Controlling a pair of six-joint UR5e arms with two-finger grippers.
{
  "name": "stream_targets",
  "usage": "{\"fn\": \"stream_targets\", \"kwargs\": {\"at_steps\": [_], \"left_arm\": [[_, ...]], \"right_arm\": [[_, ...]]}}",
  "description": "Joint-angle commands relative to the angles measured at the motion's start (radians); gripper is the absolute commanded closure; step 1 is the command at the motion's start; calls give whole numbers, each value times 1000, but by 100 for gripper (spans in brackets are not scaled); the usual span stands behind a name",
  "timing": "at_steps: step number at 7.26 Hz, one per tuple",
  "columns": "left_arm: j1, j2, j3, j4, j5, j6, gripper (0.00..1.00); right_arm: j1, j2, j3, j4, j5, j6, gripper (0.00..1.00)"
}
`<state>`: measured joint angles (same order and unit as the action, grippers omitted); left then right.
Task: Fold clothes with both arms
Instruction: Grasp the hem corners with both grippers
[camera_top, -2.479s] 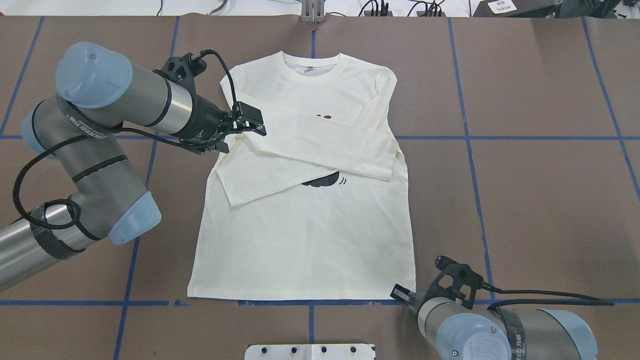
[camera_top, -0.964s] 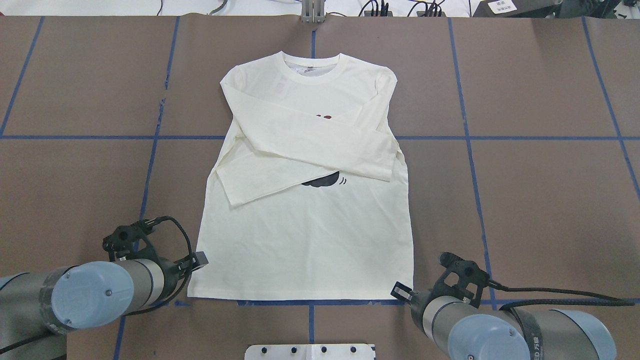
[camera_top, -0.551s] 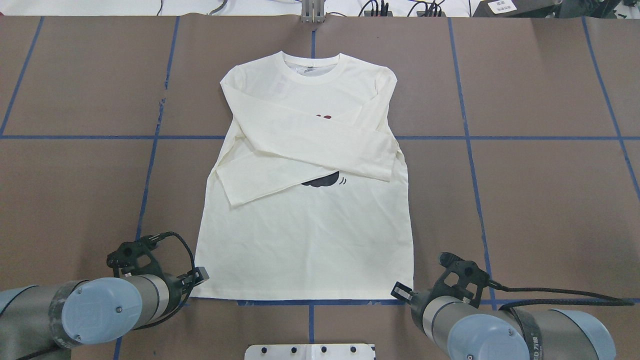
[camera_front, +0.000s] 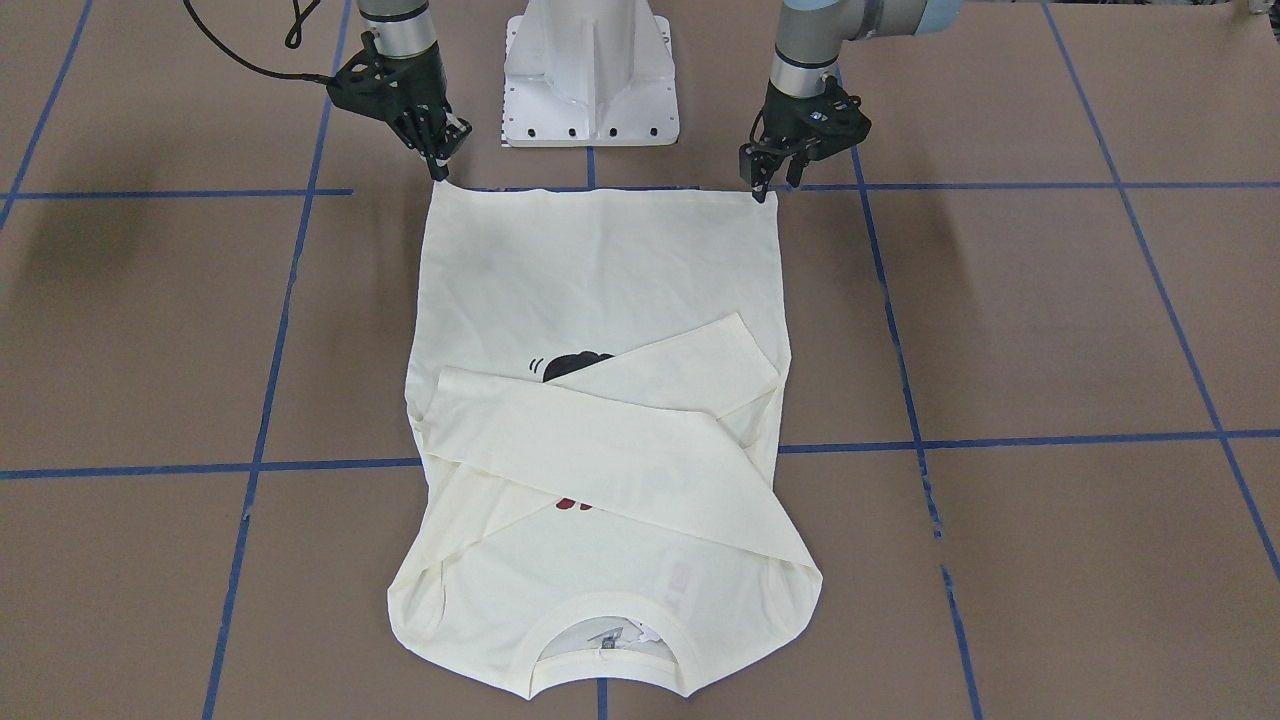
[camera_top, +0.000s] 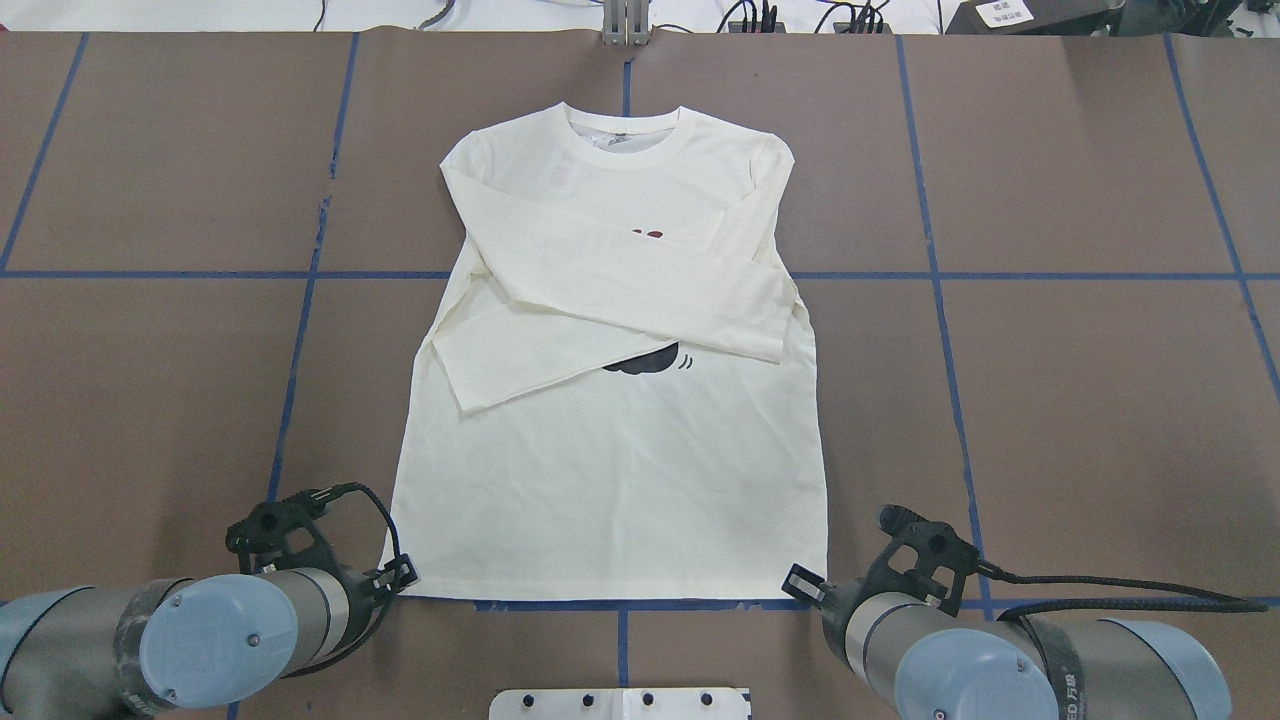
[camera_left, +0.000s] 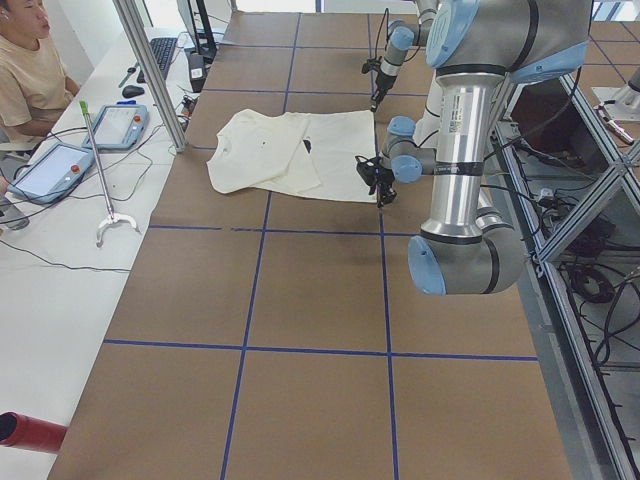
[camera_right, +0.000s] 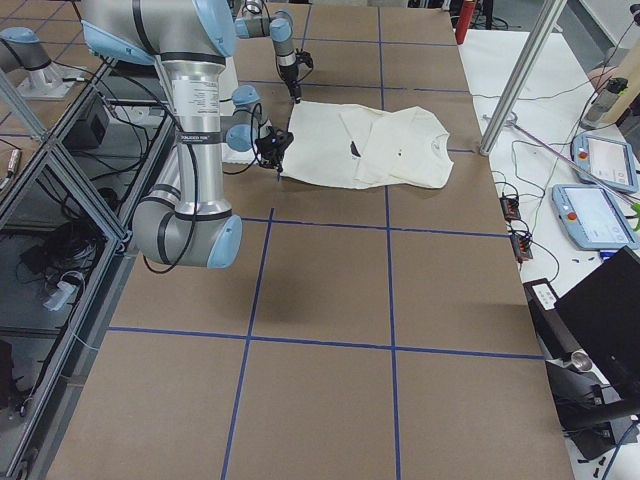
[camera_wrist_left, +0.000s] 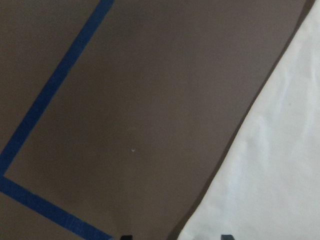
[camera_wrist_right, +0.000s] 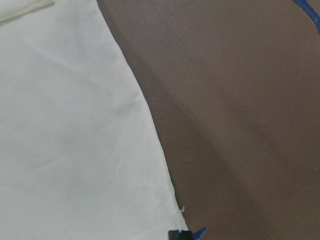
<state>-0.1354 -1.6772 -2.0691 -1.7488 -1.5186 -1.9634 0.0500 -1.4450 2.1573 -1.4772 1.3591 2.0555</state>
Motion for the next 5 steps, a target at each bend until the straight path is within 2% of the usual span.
{"fn": "stream_targets", "kwargs": {"at_steps": [1, 2, 3, 4, 5], "left_arm": [[8, -9, 9, 0, 0, 0, 48], [8, -9, 9, 0, 0, 1, 72], [5, -7, 9, 0, 2, 6, 91], [-4, -7, 9, 2, 2, 11, 100], [-12, -7, 9, 2, 2, 11, 100]], "right_arm": [[-1, -2, -1, 0, 0, 0, 100], [1, -2, -1, 0, 0, 0, 100], [-1, 0, -1, 0, 0, 0, 100], [1, 0, -1, 0, 0, 0, 100], [1, 0, -1, 0, 0, 0, 100]]}}
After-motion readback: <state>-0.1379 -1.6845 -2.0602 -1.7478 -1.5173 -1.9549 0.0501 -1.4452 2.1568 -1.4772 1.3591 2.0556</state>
